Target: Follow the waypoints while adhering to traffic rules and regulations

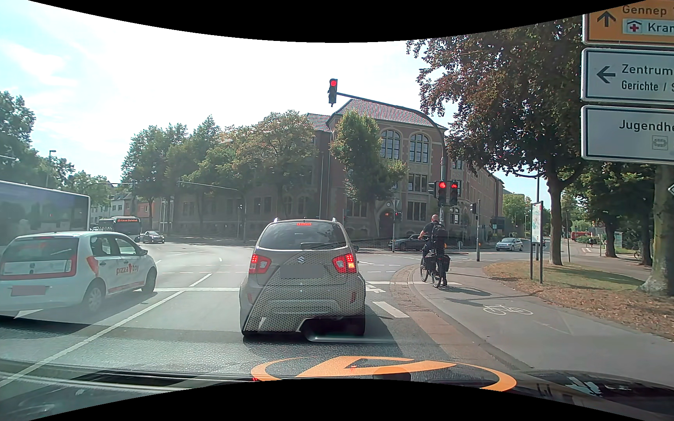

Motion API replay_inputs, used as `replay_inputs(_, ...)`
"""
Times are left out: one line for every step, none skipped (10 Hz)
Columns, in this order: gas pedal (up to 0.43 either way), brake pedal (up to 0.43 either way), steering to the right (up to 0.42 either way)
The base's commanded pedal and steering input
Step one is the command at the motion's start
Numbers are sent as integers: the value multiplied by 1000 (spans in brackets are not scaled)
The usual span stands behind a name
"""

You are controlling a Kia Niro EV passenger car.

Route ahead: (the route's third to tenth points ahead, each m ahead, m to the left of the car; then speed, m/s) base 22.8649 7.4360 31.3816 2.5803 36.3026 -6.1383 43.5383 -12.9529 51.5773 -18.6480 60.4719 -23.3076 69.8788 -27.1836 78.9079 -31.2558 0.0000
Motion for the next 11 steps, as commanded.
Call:
replay_inputs(0, 171, -52)
replay_inputs(0, 171, -52)
replay_inputs(0, 171, -52)
replay_inputs(0, 171, -52)
replay_inputs(0, 171, -52)
replay_inputs(0, 171, -52)
replay_inputs(0, 177, -52)
replay_inputs(0, 171, -52)
replay_inputs(0, 171, -52)
replay_inputs(0, 171, -52)
replay_inputs(0, 177, -52)
